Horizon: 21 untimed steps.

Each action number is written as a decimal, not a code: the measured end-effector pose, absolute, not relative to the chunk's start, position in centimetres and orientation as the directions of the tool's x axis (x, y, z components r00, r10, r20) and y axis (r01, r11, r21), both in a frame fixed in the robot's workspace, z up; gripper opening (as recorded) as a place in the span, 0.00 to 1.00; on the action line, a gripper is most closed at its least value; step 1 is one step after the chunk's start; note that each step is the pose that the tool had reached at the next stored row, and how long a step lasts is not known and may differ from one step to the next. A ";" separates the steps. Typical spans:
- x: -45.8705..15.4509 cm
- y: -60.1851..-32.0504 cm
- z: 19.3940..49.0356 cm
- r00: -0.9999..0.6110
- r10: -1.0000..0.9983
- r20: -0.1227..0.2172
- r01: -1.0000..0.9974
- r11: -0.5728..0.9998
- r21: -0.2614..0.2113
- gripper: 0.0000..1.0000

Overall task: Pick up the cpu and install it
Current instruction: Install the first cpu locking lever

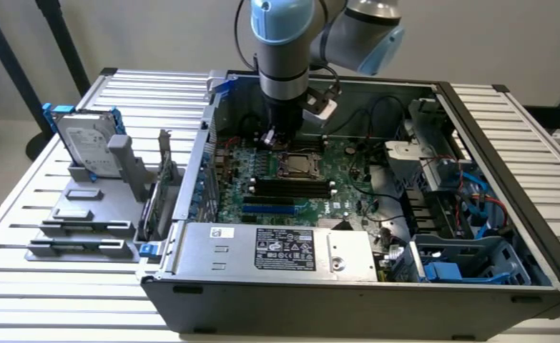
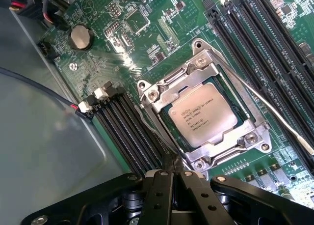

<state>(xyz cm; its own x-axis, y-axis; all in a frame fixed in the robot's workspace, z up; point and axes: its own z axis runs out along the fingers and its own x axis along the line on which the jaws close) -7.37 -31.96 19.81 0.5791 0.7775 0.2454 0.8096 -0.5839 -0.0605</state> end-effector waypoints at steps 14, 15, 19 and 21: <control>-6.7 -31.7 19.8 0.585 0.777 0.230 0.808 -0.584 -0.081 0.11; -6.6 -31.7 19.8 0.586 0.777 0.229 0.808 -0.584 -0.083 0.11; -6.6 -31.7 19.8 0.588 0.777 0.224 0.807 -0.584 -0.090 0.11; -6.7 -31.7 19.9 0.588 0.777 0.223 0.807 -0.584 -0.091 0.11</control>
<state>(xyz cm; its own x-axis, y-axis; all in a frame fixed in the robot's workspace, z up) -6.65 -31.68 19.86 0.5882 0.7774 0.2228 0.8065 -0.5840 -0.0915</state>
